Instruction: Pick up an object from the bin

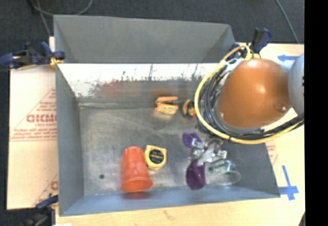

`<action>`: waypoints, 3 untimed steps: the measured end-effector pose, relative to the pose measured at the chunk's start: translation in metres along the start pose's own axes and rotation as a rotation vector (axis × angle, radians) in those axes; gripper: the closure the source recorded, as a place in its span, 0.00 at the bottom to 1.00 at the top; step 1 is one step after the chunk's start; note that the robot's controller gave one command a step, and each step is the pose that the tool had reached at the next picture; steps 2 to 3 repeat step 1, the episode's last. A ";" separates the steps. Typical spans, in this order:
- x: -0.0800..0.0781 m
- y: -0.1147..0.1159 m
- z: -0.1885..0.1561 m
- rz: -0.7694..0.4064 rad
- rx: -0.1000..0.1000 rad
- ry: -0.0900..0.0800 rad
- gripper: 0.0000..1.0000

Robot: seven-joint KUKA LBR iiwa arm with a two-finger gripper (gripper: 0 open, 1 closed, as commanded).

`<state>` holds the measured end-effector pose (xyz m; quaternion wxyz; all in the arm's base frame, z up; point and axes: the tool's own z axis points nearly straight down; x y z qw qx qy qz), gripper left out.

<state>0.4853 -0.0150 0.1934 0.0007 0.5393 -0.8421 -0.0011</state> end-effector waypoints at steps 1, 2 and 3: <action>-0.002 -0.010 -0.069 -0.198 0.002 -0.001 1.00; -0.002 -0.010 -0.069 -0.198 0.002 -0.001 1.00; -0.002 -0.010 -0.069 -0.198 0.002 -0.001 1.00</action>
Offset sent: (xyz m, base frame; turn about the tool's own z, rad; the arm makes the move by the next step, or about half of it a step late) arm -0.0103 0.0176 -0.1234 -0.3324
